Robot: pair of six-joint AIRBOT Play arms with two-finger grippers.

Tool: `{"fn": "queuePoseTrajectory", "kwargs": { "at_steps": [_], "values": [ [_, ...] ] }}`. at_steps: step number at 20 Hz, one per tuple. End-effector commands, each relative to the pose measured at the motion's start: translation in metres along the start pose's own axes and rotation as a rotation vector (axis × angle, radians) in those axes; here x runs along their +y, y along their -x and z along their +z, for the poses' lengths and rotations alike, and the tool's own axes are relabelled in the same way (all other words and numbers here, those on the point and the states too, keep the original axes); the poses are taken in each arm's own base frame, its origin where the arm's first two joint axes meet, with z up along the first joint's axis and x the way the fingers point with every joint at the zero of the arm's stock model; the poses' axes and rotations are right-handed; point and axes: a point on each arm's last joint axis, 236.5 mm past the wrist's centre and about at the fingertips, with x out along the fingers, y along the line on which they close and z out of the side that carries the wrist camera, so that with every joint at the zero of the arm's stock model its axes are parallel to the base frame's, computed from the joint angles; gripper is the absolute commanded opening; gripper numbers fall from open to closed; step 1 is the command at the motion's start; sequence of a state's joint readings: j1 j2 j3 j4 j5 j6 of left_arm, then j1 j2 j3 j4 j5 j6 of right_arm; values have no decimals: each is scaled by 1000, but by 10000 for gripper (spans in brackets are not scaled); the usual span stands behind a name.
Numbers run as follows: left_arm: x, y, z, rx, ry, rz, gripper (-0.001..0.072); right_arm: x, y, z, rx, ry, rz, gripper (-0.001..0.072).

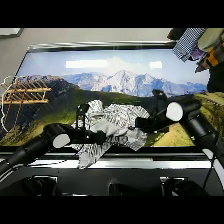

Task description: Fold the clothes and pants, and hang the long-sleeved shirts on hangers.

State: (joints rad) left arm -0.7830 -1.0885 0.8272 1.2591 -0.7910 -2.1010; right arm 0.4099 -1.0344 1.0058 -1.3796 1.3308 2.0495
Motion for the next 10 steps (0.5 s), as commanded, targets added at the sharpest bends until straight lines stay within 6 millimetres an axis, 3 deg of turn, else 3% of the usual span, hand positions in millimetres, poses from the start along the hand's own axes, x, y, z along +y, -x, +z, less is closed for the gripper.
{"fn": "queuePoseTrajectory", "kwargs": {
  "at_steps": [1, 6, 8, 10],
  "values": [
    [17, -2, 12, -31, 46, 16, 625, -2, -27, -6, 1, -71, 30, 43],
    [72, 81, 105, -149, -116, 102, 625, -1, -28, -4, -7, -73, 34, 43],
    [80, 110, 140, -237, -203, 124, 624, 0, -28, -1, -16, -91, 39, 43],
    [77, 118, 153, -256, -333, 139, 624, 1, -28, 1, -25, -109, 45, 43]
  ]
}}
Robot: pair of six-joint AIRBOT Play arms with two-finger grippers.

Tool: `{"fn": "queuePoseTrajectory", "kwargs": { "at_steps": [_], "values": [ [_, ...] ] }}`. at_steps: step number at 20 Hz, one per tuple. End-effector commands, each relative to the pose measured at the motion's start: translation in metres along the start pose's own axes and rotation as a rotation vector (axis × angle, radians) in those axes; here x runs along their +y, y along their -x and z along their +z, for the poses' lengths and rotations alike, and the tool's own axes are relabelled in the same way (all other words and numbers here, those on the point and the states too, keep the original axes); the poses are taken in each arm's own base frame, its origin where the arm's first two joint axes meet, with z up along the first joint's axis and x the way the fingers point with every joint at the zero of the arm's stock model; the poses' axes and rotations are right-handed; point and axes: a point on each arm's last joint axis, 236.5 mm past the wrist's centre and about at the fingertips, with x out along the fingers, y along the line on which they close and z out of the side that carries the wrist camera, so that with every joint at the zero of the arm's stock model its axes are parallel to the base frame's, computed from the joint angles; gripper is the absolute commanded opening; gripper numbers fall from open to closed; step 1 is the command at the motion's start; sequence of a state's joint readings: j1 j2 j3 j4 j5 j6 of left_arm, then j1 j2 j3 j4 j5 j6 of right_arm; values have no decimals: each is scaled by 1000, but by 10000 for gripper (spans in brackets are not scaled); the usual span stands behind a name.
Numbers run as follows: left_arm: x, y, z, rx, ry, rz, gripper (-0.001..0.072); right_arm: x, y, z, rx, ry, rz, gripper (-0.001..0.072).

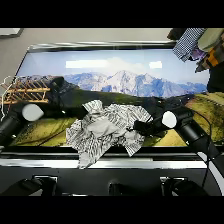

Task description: Fold the clothes and pants, and hang the long-sleeved shirts on hangers.

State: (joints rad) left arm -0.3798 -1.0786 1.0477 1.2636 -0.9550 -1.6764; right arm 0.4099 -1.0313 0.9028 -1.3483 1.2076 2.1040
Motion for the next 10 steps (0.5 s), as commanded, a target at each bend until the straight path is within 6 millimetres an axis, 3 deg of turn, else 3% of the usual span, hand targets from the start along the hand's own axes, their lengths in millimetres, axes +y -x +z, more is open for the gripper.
{"fn": "queuePoseTrajectory", "kwargs": {
  "at_steps": [1, 7, 10],
  "values": [
    [9, 17, 28, -41, -250, 10, 624, 3, -1, 4, -19, -34, 15, 43],
    [-70, -24, -1, 6, -603, -115, 612, 3, -1, 1, -6, -36, 15, 43],
    [-81, -60, -10, 93, -675, -106, 600, 2, -1, -2, 6, -36, 7, 43]
  ]
}}
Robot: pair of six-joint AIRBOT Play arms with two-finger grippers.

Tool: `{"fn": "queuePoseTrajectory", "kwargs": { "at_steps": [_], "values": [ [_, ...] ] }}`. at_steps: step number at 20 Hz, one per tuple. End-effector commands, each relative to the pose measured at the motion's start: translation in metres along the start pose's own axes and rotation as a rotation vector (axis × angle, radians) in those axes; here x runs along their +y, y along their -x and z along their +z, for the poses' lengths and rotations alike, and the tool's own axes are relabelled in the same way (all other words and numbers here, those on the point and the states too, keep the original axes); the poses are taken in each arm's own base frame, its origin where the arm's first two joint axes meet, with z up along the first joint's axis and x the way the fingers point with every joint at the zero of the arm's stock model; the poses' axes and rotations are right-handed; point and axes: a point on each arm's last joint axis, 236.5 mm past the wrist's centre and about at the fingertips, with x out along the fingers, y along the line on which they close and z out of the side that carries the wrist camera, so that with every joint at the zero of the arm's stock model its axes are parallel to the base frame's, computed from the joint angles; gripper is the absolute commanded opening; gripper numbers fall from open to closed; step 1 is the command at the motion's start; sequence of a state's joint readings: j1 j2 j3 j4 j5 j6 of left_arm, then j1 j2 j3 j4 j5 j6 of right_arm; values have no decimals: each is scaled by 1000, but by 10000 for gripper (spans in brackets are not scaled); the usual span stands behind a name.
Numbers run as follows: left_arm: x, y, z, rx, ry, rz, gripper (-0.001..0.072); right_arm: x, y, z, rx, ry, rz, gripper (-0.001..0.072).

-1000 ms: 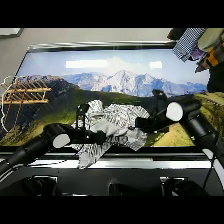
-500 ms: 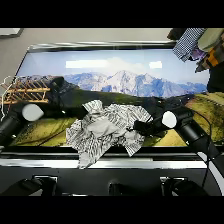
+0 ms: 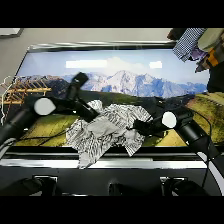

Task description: Fold the clothes and pants, and hang the long-sleeved shirts on hangers.

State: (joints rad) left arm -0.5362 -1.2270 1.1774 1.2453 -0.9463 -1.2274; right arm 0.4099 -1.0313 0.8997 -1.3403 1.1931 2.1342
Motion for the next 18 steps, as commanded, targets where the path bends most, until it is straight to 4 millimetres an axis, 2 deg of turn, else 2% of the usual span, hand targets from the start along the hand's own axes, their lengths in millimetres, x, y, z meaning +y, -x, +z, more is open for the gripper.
{"fn": "queuePoseTrajectory", "kwargs": {
  "at_steps": [1, 4, 6, 9, 12, 13, 14, 16, 17, 18],
  "values": [
    [-15, -39, 2, 73, -116, -24, 599, -1, 0, -4, 15, -3, -6, 43],
    [-12, -68, -3, 165, -111, -53, 598, -3, 0, -6, 25, -3, -13, 43],
    [-13, -79, -2, 193, -114, -72, 597, -3, 0, -7, 28, -3, -15, 43],
    [-30, -88, -5, 224, -137, -165, 595, -4, 0, -7, 27, -2, -16, 43],
    [-31, -96, -18, 269, -152, -185, 594, -4, 0, -6, 27, -2, -15, 43],
    [-31, -98, -20, 274, -166, -189, 573, -4, 0, -6, 27, -2, -15, 43],
    [-31, -99, -20, 276, -177, -191, 487, -4, 0, -6, 27, -2, -15, 43],
    [-31, -102, -22, 277, -210, -198, 404, -4, 0, -6, 27, -3, -15, 43],
    [-31, -102, -23, 279, -216, -199, 265, -4, 0, -6, 27, -3, -15, 43],
    [-31, -102, -23, 279, -216, -199, 198, -4, 0, -6, 27, -6, -16, 43]
  ]
}}
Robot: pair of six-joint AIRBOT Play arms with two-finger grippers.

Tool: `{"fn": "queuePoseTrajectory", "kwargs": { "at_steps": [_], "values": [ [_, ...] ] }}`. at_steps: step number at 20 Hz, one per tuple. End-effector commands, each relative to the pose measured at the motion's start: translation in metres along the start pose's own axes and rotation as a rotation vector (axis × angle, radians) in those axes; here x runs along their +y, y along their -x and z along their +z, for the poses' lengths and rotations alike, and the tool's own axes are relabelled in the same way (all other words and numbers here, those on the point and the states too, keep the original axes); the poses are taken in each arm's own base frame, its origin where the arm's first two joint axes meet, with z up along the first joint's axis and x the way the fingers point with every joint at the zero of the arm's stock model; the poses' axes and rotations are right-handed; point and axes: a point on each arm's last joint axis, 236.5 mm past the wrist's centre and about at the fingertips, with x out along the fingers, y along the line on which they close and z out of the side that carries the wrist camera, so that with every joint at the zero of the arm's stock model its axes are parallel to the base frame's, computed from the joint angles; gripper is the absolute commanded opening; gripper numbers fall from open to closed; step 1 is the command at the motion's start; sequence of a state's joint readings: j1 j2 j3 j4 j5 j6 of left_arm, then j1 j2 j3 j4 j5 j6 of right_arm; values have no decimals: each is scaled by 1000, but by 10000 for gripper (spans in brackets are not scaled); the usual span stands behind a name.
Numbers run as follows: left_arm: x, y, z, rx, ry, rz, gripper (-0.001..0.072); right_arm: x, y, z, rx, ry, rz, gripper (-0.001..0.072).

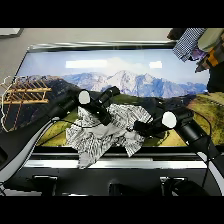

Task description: Fold the clothes and pants, and hang the long-sleeved shirts on hangers.

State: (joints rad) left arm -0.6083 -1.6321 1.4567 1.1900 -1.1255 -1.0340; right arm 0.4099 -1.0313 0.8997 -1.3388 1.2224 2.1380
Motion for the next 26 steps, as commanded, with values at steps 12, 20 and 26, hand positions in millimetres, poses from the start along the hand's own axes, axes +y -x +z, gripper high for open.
{"fn": "queuePoseTrajectory", "kwargs": {
  "at_steps": [12, 20, 26],
  "values": [
    [69, 131, 63, -222, 190, 288, 40, 17, 86, 75, -218, -69, 80, 42],
    [62, 386, 115, -784, 278, 573, 39, 144, 299, 143, -701, 213, 412, 42],
    [-2, 508, 83, -1068, 301, 612, 40, 183, 421, 94, -960, 384, 595, 42]
  ]
}}
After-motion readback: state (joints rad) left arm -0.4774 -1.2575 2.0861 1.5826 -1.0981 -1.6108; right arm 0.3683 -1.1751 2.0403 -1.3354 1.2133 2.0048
